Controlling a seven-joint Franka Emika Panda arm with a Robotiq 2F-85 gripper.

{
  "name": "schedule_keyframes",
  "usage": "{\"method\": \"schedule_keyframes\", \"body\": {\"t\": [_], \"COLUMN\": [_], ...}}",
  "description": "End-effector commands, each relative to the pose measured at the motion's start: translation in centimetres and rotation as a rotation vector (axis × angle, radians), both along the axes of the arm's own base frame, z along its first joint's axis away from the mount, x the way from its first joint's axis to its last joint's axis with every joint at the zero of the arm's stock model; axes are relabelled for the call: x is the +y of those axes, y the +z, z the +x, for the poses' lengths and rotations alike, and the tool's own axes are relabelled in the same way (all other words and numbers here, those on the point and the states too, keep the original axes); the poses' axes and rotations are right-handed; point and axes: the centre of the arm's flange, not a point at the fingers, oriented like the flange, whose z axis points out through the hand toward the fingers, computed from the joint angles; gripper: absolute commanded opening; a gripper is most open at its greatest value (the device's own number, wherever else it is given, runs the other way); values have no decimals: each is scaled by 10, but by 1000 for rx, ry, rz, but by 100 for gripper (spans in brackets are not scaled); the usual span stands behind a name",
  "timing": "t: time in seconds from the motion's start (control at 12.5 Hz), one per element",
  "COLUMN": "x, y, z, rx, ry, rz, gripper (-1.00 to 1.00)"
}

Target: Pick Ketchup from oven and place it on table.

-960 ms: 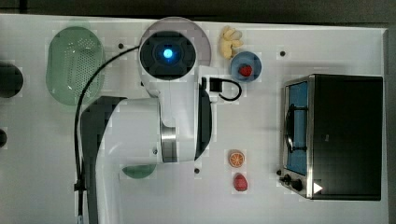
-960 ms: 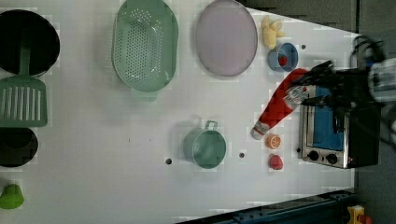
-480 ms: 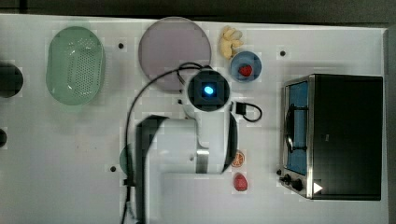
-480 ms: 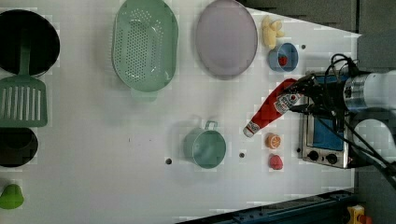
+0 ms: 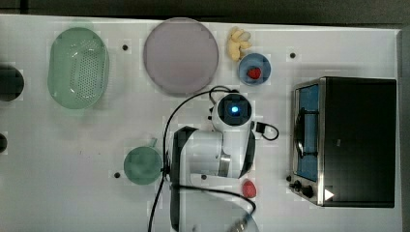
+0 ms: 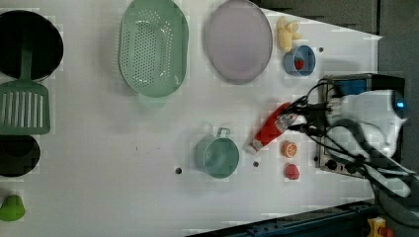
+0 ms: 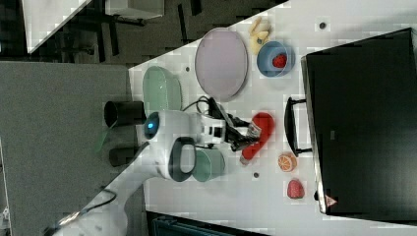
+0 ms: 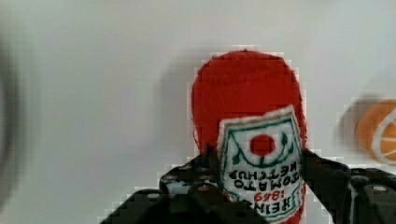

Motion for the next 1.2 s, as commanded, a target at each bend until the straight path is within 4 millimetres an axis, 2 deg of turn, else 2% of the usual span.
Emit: {"method": "schedule_keyframes", "body": {"t": [0.08,0.16,0.32,0.56,0.64,1.12,1.2], "x": [17,17,18,21,19,20,20], "y": [11,25,65,151,187,320,337], "z": [11,19,36,59,62,75,76], "rx": [-81,-121,-203,-303,-275,-289,-287], "ry": [59,57,57,60,55,54,56], "rz": [-1,-1,3,20,33,56,57], "gripper": [92,100,100,100,100,100,100]}}
